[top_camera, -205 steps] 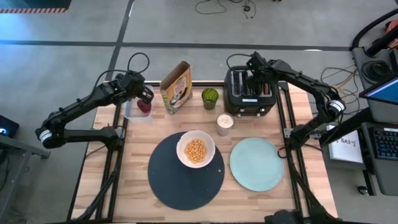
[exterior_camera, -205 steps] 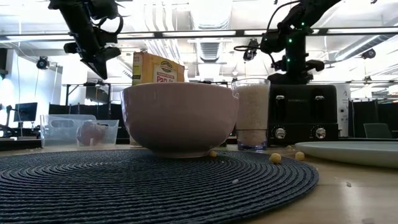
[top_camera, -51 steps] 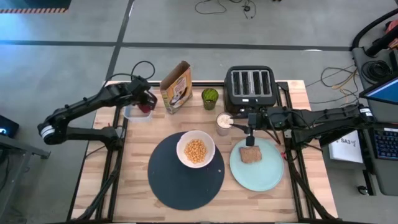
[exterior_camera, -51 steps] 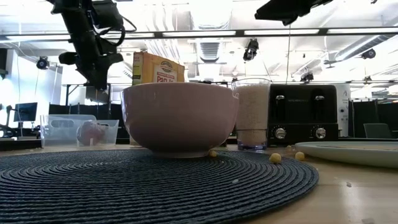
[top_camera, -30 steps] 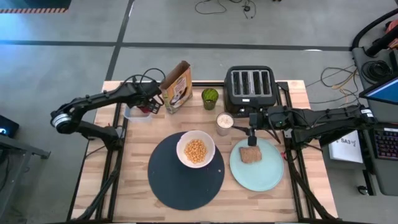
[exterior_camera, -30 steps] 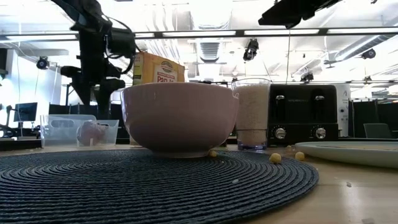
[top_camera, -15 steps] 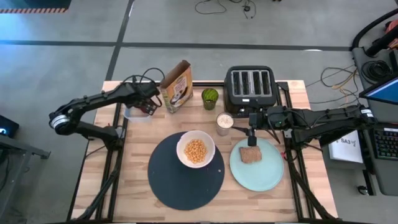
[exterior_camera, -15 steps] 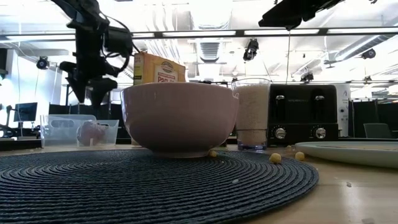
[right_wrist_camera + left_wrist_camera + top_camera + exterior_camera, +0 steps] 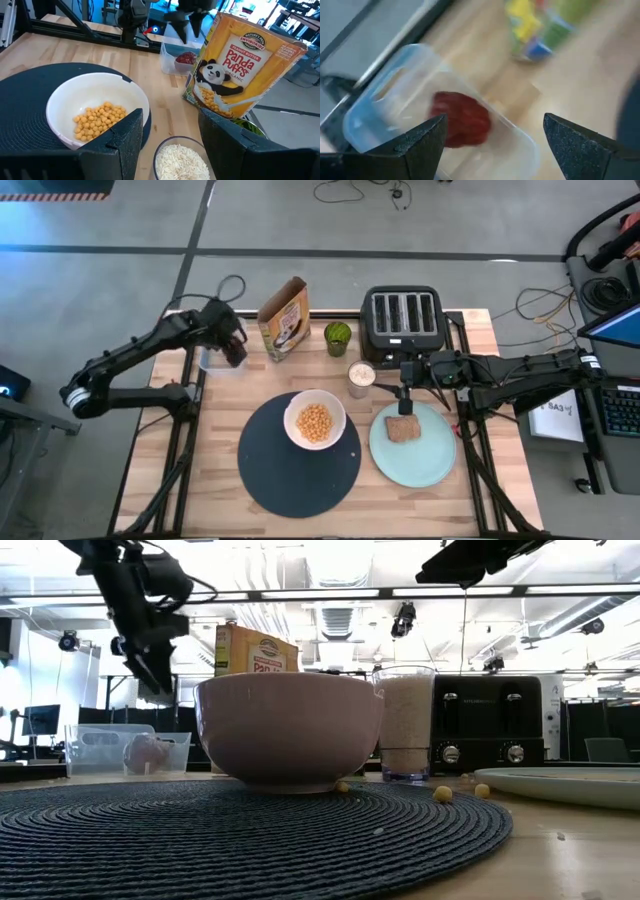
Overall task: Arrange a breakfast setting
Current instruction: Put the apple from the transparent bin on the light blue plate
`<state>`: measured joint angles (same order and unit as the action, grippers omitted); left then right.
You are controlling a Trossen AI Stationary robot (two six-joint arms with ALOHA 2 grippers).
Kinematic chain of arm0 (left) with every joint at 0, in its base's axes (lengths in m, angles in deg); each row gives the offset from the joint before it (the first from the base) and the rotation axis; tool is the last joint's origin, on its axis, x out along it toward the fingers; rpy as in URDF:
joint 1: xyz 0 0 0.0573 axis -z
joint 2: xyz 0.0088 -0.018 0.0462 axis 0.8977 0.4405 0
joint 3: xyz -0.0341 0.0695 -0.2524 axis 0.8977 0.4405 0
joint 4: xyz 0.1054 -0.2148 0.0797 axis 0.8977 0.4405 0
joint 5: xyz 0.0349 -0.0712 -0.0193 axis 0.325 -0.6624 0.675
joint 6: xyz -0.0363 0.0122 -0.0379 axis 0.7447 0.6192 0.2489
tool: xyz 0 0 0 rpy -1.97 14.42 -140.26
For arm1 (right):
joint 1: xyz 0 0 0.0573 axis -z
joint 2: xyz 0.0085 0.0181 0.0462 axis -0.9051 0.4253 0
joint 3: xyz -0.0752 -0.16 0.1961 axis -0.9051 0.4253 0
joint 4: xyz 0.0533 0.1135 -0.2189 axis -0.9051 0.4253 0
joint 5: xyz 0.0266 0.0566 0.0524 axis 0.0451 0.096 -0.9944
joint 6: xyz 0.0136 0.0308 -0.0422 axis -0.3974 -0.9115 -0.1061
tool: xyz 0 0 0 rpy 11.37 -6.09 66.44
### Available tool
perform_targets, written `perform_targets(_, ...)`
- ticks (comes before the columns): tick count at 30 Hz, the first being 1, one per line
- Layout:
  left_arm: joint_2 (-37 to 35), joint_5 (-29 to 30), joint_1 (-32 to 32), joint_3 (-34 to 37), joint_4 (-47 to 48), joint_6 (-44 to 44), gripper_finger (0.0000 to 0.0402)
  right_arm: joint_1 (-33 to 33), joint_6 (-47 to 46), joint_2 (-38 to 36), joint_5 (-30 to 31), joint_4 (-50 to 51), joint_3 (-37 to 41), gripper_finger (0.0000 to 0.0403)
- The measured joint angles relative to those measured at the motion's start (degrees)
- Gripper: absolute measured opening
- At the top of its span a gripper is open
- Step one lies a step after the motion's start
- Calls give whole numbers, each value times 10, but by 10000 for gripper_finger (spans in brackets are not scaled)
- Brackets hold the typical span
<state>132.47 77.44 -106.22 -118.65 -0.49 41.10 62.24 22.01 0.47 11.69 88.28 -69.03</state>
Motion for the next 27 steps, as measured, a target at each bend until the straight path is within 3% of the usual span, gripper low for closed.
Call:
perform_targets(7,22,113,-45,6,2,148,306,0,12,1,0,0,0,183)
perform_targets(17,85,79,-98,7,-9,165,306,0,34,1,0,10,0,183)
perform_targets(27,88,54,-103,37,-51,233,291,0,38,1,0,25,3,183)
